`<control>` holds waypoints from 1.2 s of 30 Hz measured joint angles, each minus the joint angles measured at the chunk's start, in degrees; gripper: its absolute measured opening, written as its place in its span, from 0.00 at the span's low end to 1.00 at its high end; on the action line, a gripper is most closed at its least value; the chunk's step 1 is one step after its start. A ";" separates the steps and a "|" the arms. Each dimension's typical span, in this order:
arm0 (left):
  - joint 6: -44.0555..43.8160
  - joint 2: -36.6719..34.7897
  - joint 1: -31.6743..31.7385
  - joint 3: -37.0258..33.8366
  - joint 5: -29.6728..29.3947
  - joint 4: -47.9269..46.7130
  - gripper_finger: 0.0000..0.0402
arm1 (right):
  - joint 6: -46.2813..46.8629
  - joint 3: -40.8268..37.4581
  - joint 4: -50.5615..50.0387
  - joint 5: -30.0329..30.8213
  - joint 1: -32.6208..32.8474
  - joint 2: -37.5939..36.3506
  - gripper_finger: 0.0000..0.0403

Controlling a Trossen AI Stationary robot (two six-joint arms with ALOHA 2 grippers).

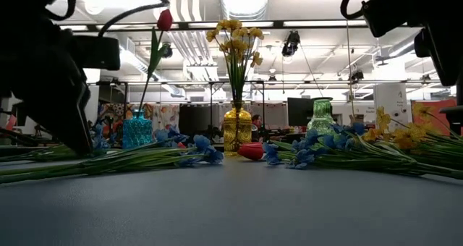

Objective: Sort flowers into vase by color
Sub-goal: Put the left red tulip into the blue vase

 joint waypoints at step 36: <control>-4.90 -13.13 0.41 -0.13 -5.70 -7.39 0.00 | -3.91 0.00 3.53 5.71 0.11 0.00 0.52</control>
